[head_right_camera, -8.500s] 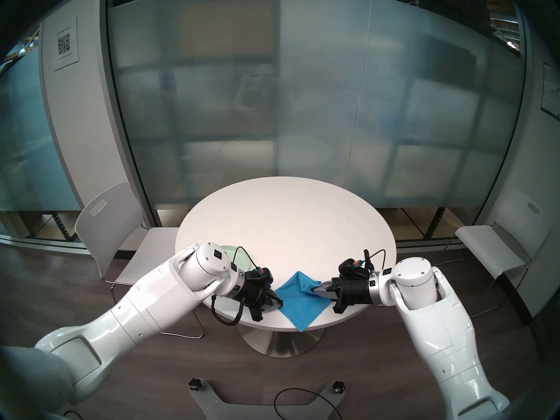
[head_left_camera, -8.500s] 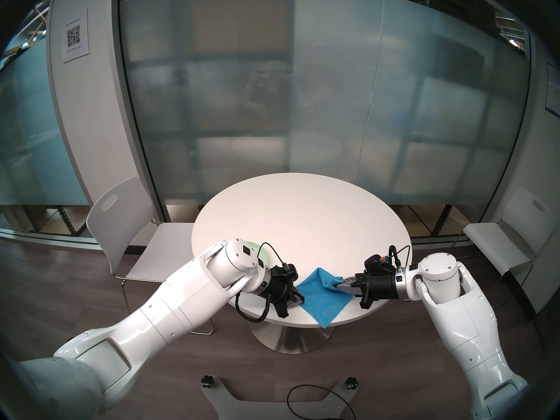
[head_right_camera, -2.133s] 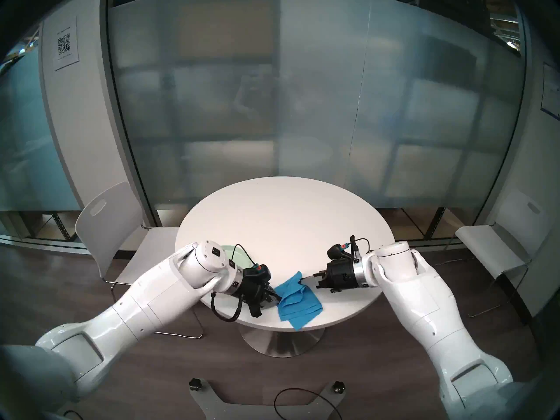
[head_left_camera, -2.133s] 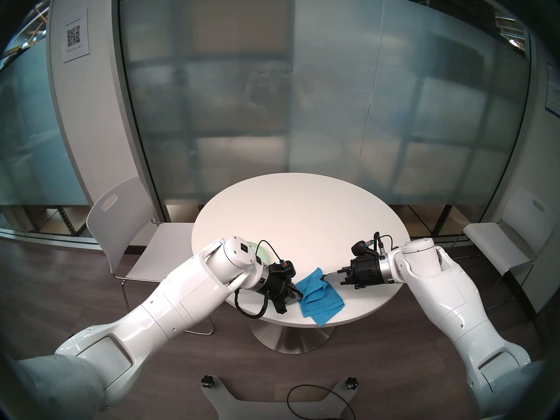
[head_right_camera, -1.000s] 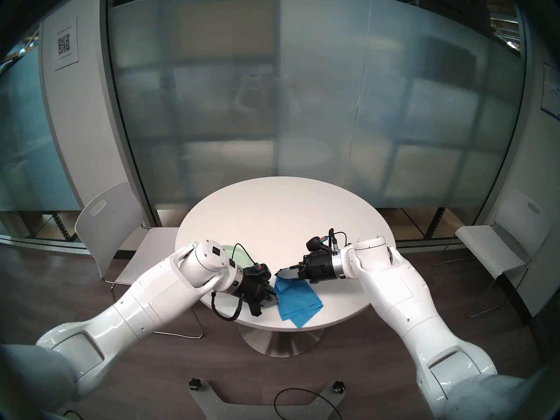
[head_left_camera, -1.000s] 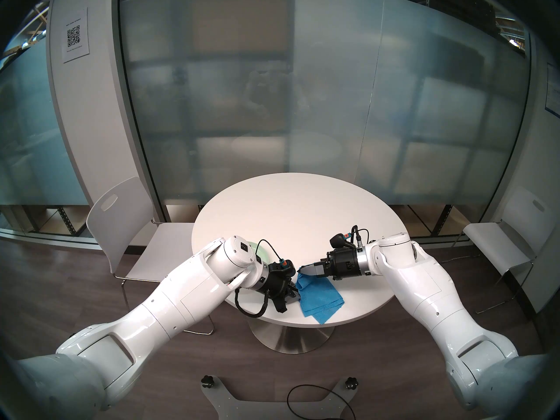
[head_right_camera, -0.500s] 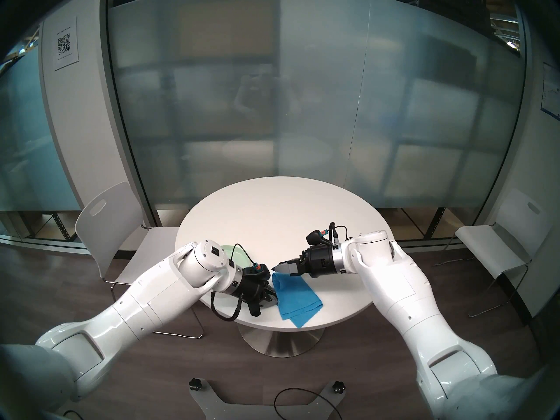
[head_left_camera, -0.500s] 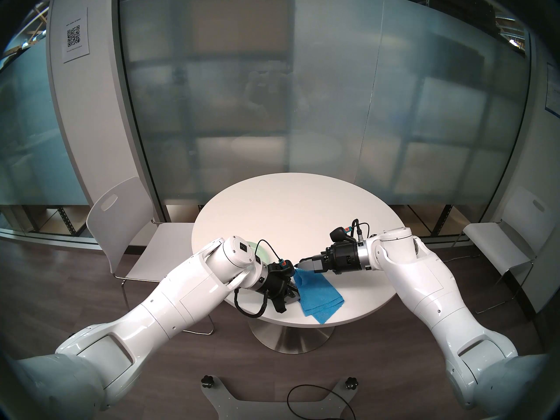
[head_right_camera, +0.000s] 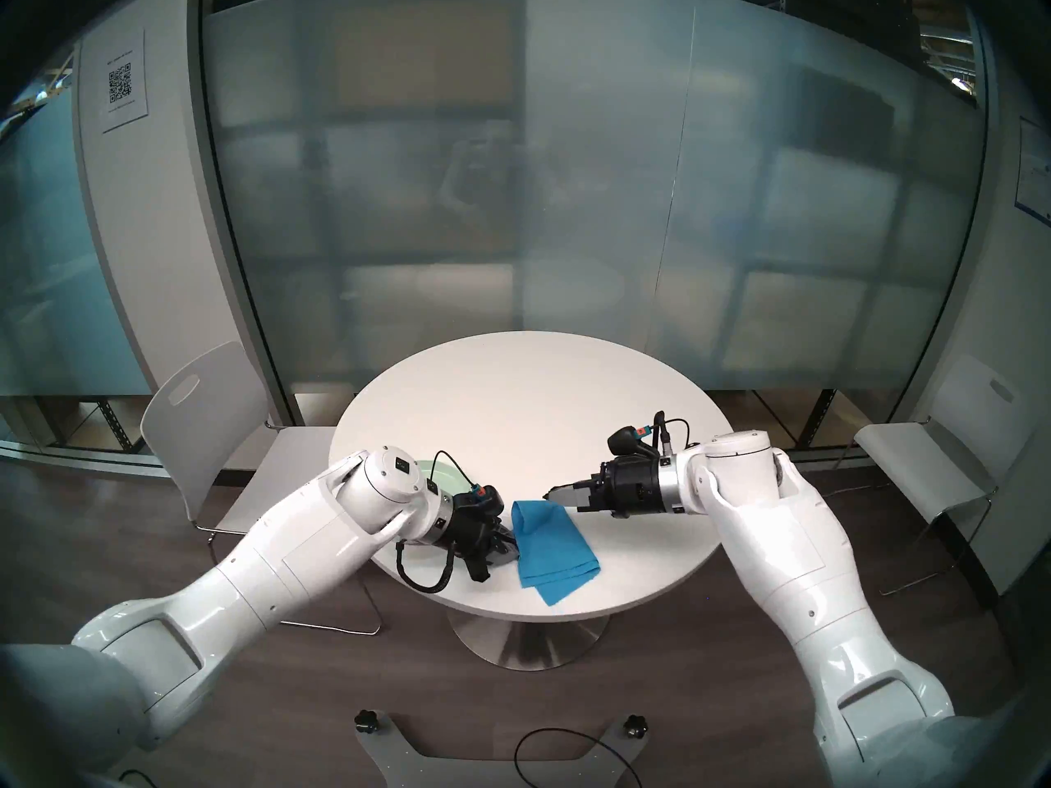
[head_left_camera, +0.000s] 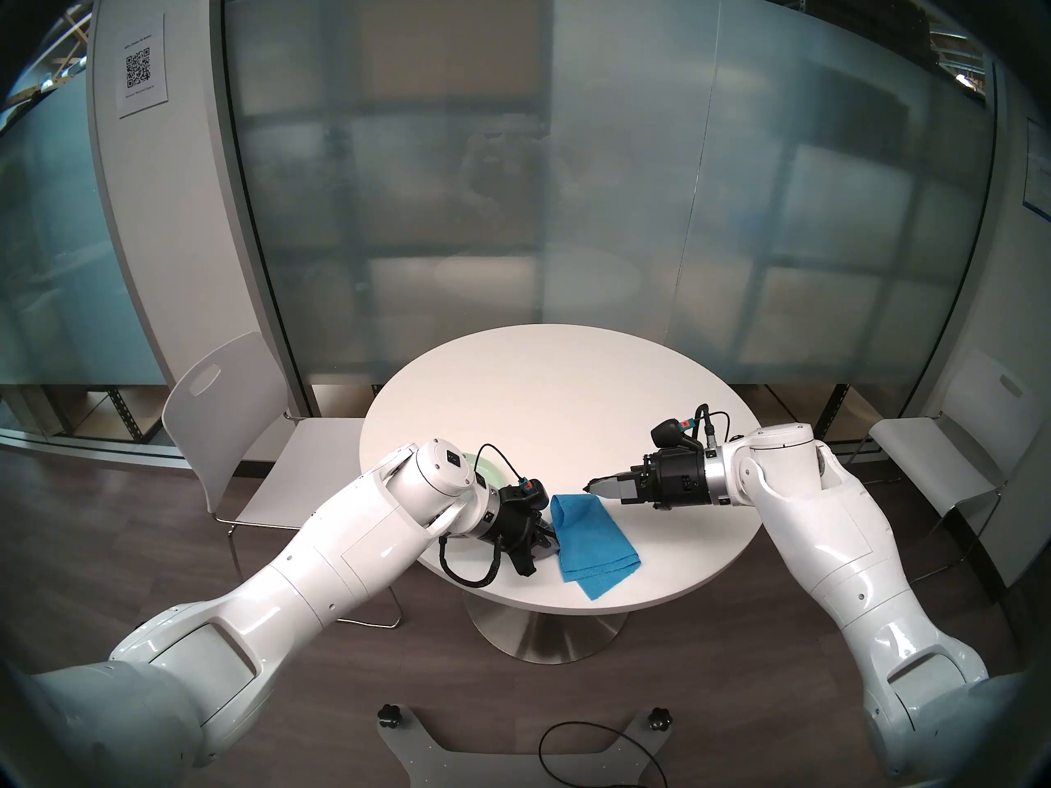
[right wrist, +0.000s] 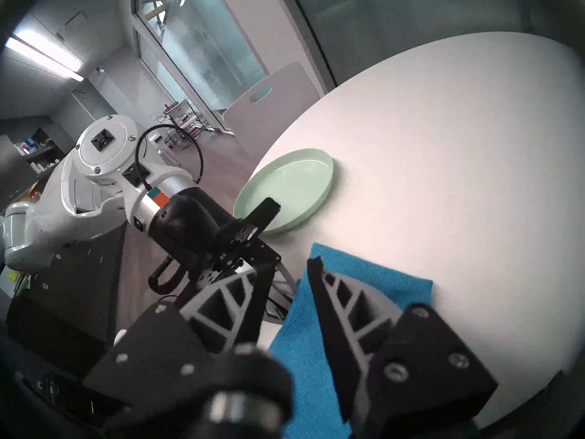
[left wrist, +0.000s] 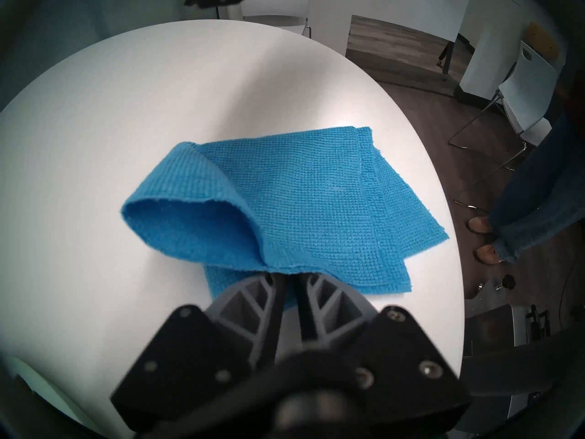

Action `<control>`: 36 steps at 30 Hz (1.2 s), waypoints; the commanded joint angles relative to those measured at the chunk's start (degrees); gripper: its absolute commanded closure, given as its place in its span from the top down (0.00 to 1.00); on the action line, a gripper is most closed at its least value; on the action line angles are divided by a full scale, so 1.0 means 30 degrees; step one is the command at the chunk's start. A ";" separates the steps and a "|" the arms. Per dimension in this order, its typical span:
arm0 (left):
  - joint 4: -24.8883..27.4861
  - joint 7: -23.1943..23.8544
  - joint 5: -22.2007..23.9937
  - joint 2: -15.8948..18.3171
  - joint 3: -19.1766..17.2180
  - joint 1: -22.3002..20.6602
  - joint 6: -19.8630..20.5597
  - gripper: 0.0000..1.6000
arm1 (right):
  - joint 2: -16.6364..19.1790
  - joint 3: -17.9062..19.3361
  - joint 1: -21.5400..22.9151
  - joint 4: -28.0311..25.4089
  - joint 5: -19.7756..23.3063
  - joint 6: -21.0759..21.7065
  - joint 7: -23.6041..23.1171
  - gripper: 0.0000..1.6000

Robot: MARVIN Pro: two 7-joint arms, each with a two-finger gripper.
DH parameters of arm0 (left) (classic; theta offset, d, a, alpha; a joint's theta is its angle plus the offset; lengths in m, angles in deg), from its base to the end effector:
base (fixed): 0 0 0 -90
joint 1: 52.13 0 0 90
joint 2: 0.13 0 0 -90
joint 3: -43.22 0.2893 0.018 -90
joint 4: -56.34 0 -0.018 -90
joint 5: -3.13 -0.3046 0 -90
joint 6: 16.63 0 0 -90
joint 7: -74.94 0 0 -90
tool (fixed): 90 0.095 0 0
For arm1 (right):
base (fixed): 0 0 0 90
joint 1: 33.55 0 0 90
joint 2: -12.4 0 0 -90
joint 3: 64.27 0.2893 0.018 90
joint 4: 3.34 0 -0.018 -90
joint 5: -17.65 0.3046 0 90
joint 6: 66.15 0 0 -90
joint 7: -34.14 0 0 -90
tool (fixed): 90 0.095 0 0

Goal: Fold the napkin in half twice and place it beside the plate

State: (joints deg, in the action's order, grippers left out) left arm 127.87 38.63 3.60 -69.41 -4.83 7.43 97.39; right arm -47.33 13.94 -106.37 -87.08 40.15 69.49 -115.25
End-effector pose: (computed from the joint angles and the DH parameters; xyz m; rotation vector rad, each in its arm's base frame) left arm 0.4356 -0.1120 -0.3392 1.9802 -1.5561 0.8281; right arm 0.4238 -0.0365 -0.2645 -2.0473 -0.7167 -0.8326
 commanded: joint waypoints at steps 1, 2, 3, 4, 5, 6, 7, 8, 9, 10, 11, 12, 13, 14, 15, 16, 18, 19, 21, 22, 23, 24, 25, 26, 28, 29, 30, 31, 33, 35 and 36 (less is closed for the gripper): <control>-0.0436 -0.0094 -0.0280 -0.0425 0.0152 -0.0729 -0.0194 0.35 | 0.0947 0.0673 -0.1760 -0.1575 0.0411 0.0351 -0.0302 0.46; -0.0499 -0.0077 -0.0288 -0.0450 0.0172 -0.0764 -0.0233 0.36 | 0.0950 0.0774 -0.1952 -0.1611 0.0478 0.0309 -0.0235 0.45; -0.0499 -0.0077 -0.0288 -0.0450 0.0172 -0.0764 -0.0233 0.36 | 0.0950 0.0774 -0.1952 -0.1611 0.0478 0.0309 -0.0235 0.45; -0.0544 -0.0052 -0.0312 -0.0469 0.0194 -0.0795 -0.0266 0.36 | 0.0970 0.0773 -0.2081 -0.1564 0.0462 0.0281 -0.0168 0.44; -0.0578 -0.0030 -0.0329 -0.0486 0.0209 -0.0818 -0.0286 0.36 | 0.0985 0.0747 -0.2163 -0.1545 0.0416 0.0308 -0.0065 0.42; -0.0616 0.0013 -0.0349 -0.0502 0.0233 -0.0849 -0.0309 0.36 | 0.0977 0.0717 -0.2229 -0.1509 0.0380 0.0356 0.0040 0.41; -0.0638 0.0038 -0.0363 -0.0514 0.0248 -0.0865 -0.0326 0.36 | 0.0994 0.0651 -0.2273 -0.1473 0.0307 0.0274 0.0110 0.41; -0.0617 0.0060 -0.0367 -0.0513 0.0266 -0.0850 -0.0336 0.36 | 0.0982 0.0567 -0.2294 -0.1419 0.0213 0.0292 0.0244 0.41; -0.0591 0.0068 -0.0366 -0.0509 0.0276 -0.0832 -0.0339 0.36 | 0.0940 0.0550 -0.2318 -0.1330 0.0214 0.0214 0.0281 0.40; -0.0519 0.0083 -0.0362 -0.0486 0.0283 -0.0797 -0.0333 0.36 | 0.0909 0.0505 -0.2303 -0.1199 0.0215 0.0159 0.0287 0.40; -0.0450 0.0091 -0.0356 -0.0466 0.0282 -0.0766 -0.0312 0.36 | 0.0899 0.0469 -0.2294 -0.1132 0.0200 0.0098 0.0306 0.40; -0.0347 0.0115 -0.0347 -0.0433 0.0284 -0.0734 -0.0284 0.36 | 0.0882 0.0419 -0.2265 -0.1055 0.0164 0.0047 0.0325 0.40; -0.0263 0.0132 -0.0340 -0.0408 0.0277 -0.0707 -0.0250 0.36 | 0.0846 0.0406 -0.2243 -0.0978 0.0167 0.0011 0.0329 0.40; -0.0190 0.0157 -0.0331 -0.0387 0.0270 -0.0683 -0.0229 0.36 | 0.0780 0.0372 -0.2192 -0.0842 0.0148 -0.0080 0.0358 0.40; -0.0134 0.0173 -0.0337 -0.0373 0.0261 -0.0662 -0.0210 0.36 | 0.0742 0.0321 -0.2134 -0.0722 0.0121 -0.0149 0.0374 0.40; -0.0069 0.0204 -0.0336 -0.0356 0.0254 -0.0640 -0.0191 0.36 | 0.0686 0.0260 -0.2065 -0.0590 0.0060 -0.0222 0.0427 0.40; 0.0070 0.0239 -0.0340 -0.0327 0.0229 -0.0581 -0.0140 0.36 | 0.0579 0.0121 -0.1914 -0.0366 -0.0055 -0.0334 0.0532 0.39; 0.0138 0.0255 -0.0346 -0.0315 0.0217 -0.0550 -0.0112 0.36 | 0.0532 0.0049 -0.1834 -0.0259 -0.0083 -0.0374 0.0553 0.39; 0.0219 0.0280 -0.0350 -0.0299 0.0203 -0.0506 -0.0098 0.35 | 0.0433 -0.0166 -0.1624 -0.0138 -0.0240 -0.0323 0.0696 0.38; 0.0264 0.0290 -0.0358 -0.0292 0.0194 -0.0473 -0.0094 0.36 | 0.0334 -0.0292 -0.1495 -0.0012 -0.0336 -0.0341 0.0790 0.38; 0.0295 0.0289 -0.0359 -0.0287 0.0186 -0.0450 -0.0086 0.36 | 0.0264 -0.0406 -0.1390 0.0100 -0.0427 -0.0408 0.0860 0.38; 0.0323 0.0280 -0.0355 -0.0282 0.0176 -0.0422 -0.0091 0.36 | 0.0240 -0.0597 -0.1272 0.0181 -0.0641 -0.0534 0.0991 0.38; 0.0347 0.0278 -0.0355 -0.0278 0.0166 -0.0400 -0.0083 0.36 | 0.0190 -0.0712 -0.1174 0.0309 -0.0732 -0.0618 0.1010 0.37; 0.0427 0.0267 -0.0344 -0.0257 0.0145 -0.0358 -0.0051 0.36 | 0.0086 -0.0773 -0.1069 0.0453 -0.0746 -0.0641 0.1014 0.37; 0.0560 0.0280 -0.0328 -0.0213 0.0113 -0.0299 0.0007 0.36 | -0.0023 -0.0984 -0.0870 0.0552 -0.0971 -0.0740 0.1104 0.37; 0.0605 0.0279 -0.0326 -0.0198 0.0096 -0.0275 0.0028 0.36 | -0.0119 -0.1027 -0.0789 0.0620 -0.1012 -0.0724 0.1148 0.36; 0.0651 0.0280 -0.0322 -0.0178 0.0080 -0.0248 0.0047 0.36 | -0.0161 -0.1170 -0.0701 0.0635 -0.1219 -0.0855 0.1289 0.36; 0.0692 0.0281 -0.0319 -0.0157 0.0069 -0.0224 0.0062 0.36 | -0.0234 -0.1220 -0.0634 0.0730 -0.1251 -0.0892 0.1296 0.36; 0.0765 0.0273 -0.0313 -0.0121 0.0044 -0.0174 0.0087 0.36 | -0.0308 -0.1371 -0.0509 0.0696 -0.1442 -0.0974 0.1409 0.35; 0.0941 0.0286 -0.0286 -0.0032 0.0004 -0.0094 0.0148 0.36 | -0.0354 -0.1541 -0.0394 0.0629 -0.1635 -0.0958 0.1511 0.35; 0.1015 0.0281 -0.0274 0.0001 -0.0018 -0.0058 0.0176 0.35 | -0.0380 -0.1662 -0.0333 0.0664 -0.1730 -0.0995 0.1514 0.35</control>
State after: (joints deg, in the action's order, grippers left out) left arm 128.76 39.82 2.41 -69.99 -4.11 6.92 97.99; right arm -47.18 9.99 -110.46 -84.10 35.75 67.32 -110.98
